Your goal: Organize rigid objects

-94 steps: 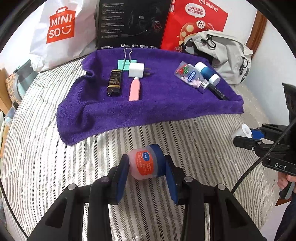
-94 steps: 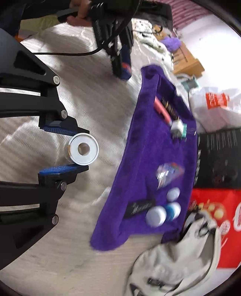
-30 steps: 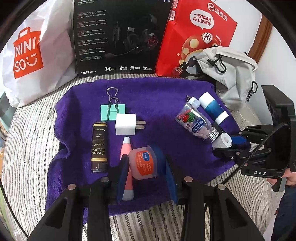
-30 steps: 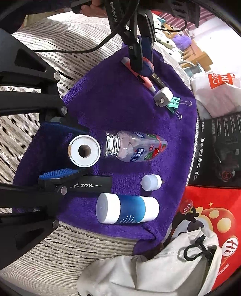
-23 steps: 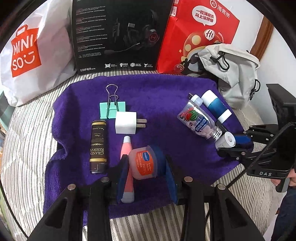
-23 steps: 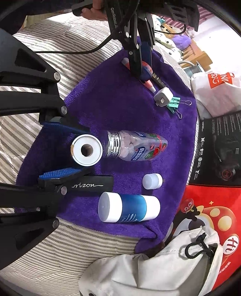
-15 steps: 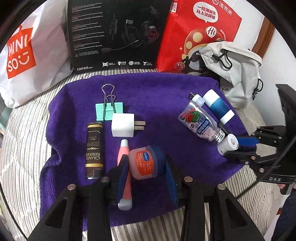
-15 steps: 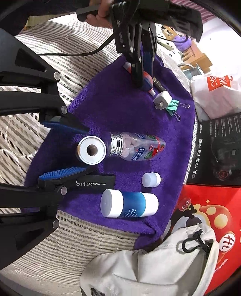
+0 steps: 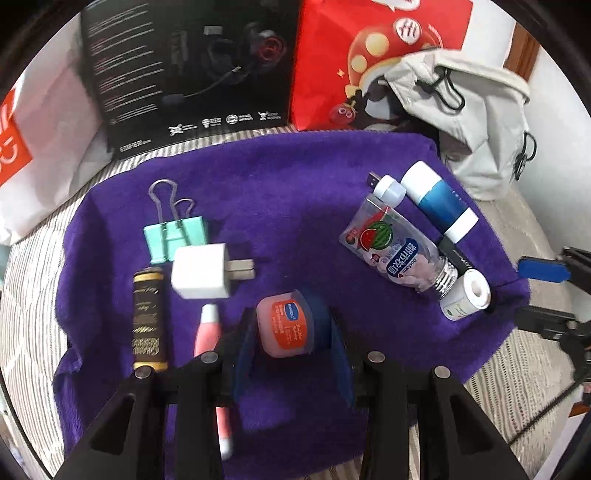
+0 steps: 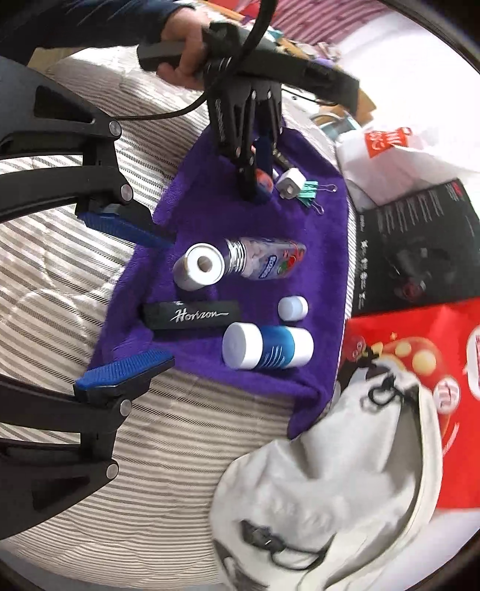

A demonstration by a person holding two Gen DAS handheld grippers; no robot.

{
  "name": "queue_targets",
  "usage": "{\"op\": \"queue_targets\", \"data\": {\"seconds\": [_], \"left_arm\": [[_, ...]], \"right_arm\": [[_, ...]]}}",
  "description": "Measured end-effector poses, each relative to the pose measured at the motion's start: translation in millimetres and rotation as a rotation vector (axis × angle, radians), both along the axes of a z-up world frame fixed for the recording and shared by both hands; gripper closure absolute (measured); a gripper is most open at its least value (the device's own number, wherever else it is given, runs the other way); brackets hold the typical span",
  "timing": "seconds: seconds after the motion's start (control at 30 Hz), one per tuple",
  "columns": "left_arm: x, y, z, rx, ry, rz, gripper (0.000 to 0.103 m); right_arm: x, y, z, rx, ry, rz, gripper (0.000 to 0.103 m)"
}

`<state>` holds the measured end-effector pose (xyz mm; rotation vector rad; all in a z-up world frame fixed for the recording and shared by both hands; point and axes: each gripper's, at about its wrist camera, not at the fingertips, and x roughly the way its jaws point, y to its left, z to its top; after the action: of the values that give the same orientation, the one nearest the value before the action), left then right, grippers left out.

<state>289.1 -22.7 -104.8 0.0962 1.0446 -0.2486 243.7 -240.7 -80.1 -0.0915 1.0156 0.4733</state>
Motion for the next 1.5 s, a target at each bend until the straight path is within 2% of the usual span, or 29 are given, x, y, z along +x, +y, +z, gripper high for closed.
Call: {"op": "queue_targets", "data": {"seconds": [0.3, 0.37, 0.5, 0.57, 0.77, 0.87, 0.97, 1.03, 1.1, 1.2, 1.27, 1.4, 1.5], "left_arm": [[1, -14, -2, 0.074, -0.028, -0.027, 0.066], [-1, -12, -1, 0.063, -0.027, -0.022, 0.064], [-7, -15, -1, 0.059, -0.021, -0.032, 0.049], [-11, -18, 0, 0.073, -0.021, -0.029, 0.047], [-24, -17, 4, 0.038, 0.000, 0.004, 0.043], [-36, -13, 10, 0.018, -0.011, 0.023, 0.039], [-53, -5, 21, 0.019, -0.041, 0.058, 0.027], [-66, 0, 29, 0.005, -0.053, 0.078, 0.016], [-81, 8, 36, -0.004, -0.060, 0.101, 0.013], [-99, 17, 47, -0.009, -0.068, 0.132, 0.012], [-115, 23, 58, -0.015, -0.094, 0.148, 0.012], [-146, 30, 79, -0.045, -0.145, 0.181, 0.004], [-167, 33, 90, -0.067, -0.169, 0.217, 0.001]], "right_arm": [[-17, -16, 1, 0.041, 0.005, -0.052, 0.045], [-20, -20, -1, 0.048, 0.010, -0.068, 0.045], [-30, -27, -2, 0.054, 0.017, -0.093, 0.045], [-36, -28, -3, 0.057, 0.022, -0.100, 0.045], [-52, -28, -5, 0.047, 0.032, -0.126, 0.044], [-59, -28, -4, 0.048, 0.028, -0.142, 0.038], [-67, -25, -1, 0.041, 0.020, -0.157, 0.035], [-72, -22, 4, 0.047, 0.016, -0.166, 0.031], [-77, -17, 11, 0.053, -0.003, -0.175, 0.026], [-86, -7, 21, 0.048, -0.039, -0.175, 0.010], [-91, -1, 26, 0.045, -0.049, -0.160, 0.007], [-101, 9, 27, 0.035, -0.032, -0.163, 0.000], [-111, 12, 28, 0.040, -0.034, -0.182, 0.000]]}}
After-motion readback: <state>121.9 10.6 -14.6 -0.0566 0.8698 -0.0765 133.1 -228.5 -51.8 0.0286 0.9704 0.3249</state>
